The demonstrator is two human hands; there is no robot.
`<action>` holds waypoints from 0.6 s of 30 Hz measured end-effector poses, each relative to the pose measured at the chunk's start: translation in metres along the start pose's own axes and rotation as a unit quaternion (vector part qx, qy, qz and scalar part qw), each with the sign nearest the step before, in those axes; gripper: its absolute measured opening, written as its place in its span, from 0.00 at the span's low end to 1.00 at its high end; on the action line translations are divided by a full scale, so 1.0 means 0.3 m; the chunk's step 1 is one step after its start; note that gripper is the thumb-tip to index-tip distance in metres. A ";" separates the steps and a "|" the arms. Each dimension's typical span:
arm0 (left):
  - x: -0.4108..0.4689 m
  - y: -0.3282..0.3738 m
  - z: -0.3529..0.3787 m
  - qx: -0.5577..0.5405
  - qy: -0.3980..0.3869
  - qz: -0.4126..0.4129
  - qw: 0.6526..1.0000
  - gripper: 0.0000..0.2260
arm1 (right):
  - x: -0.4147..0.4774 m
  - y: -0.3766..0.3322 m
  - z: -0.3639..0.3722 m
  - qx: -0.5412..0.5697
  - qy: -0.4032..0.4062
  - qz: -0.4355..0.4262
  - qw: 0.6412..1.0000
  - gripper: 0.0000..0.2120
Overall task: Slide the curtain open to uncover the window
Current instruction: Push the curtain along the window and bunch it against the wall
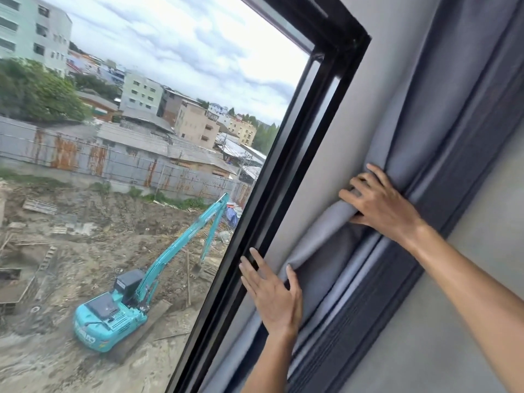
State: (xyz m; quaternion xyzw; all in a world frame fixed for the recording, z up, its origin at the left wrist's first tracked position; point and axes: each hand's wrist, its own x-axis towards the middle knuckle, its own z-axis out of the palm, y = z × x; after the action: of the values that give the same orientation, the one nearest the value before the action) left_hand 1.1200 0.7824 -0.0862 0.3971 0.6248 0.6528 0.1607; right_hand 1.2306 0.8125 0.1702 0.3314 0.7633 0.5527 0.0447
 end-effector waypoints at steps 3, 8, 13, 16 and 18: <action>-0.032 -0.001 -0.009 0.000 -0.015 0.036 0.999 0.36 | 0.016 -0.005 -0.018 0.007 -0.012 -0.005 1.000 0.24; -0.102 0.033 0.002 -0.011 -0.092 0.200 0.975 0.33 | 0.053 -0.017 -0.049 -0.014 -0.034 -0.022 0.999 0.29; -0.041 0.037 0.014 -0.026 -0.133 0.161 0.978 0.32 | 0.094 -0.034 -0.072 -0.046 -0.068 -0.034 0.996 0.33; -0.031 0.041 0.018 -0.041 -0.143 0.158 0.976 0.34 | 0.124 -0.040 -0.067 -0.064 -0.090 -0.034 0.993 0.30; -0.032 0.042 0.027 -0.042 -0.149 0.161 0.975 0.34 | 0.130 -0.038 -0.055 -0.067 -0.083 -0.043 0.993 0.23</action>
State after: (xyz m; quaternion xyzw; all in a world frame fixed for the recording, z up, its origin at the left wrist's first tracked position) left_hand 1.1355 0.7792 -0.0782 0.5782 0.4932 0.6296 0.1611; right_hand 1.1877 0.8187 0.1782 0.3388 0.7322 0.5706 0.1535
